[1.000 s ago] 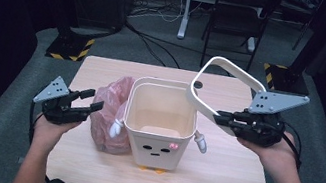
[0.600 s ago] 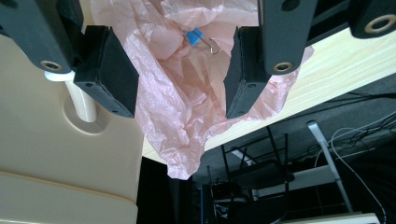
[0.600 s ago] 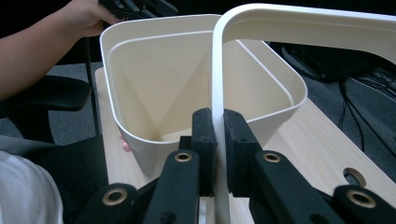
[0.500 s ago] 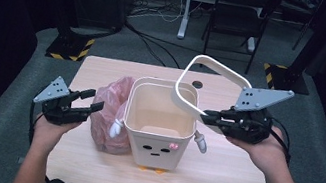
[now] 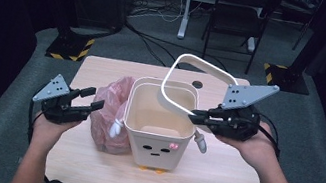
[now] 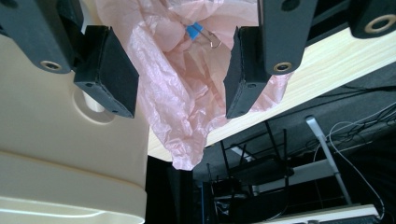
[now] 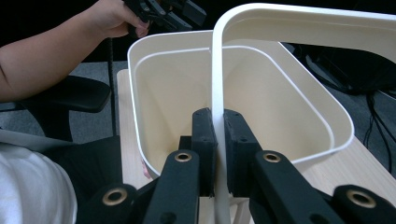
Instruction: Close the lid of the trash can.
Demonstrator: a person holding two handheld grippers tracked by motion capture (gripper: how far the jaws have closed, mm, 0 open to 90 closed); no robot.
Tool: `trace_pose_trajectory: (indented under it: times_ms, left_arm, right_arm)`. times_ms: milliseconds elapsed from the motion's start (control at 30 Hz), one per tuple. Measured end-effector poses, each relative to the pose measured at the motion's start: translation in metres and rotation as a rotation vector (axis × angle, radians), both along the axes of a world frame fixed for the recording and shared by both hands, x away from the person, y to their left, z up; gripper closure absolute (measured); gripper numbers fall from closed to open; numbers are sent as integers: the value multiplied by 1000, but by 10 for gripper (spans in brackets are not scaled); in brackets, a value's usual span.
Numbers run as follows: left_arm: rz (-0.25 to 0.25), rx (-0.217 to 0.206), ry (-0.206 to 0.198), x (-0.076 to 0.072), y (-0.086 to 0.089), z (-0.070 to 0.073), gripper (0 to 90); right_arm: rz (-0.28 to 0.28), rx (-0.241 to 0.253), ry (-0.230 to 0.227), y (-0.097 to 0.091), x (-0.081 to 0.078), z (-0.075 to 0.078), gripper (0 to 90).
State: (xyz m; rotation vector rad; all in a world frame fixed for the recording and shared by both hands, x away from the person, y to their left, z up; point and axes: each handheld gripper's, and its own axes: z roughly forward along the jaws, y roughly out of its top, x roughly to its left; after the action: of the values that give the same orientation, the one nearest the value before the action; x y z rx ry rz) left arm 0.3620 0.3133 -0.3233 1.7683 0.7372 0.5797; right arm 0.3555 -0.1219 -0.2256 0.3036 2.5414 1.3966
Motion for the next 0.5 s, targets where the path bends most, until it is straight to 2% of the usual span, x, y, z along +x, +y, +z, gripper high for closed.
trace_pose_trajectory:
  times_ms: [267,500]
  left_arm:
    - [-5,10,-3,-3,-4,2,444]
    - [6,5,-12,-8,1,3,444]
  right_arm:
    - [72,-20,-2,18,-1,2,839]
    - [135,-26,0,32,-5,4,839]
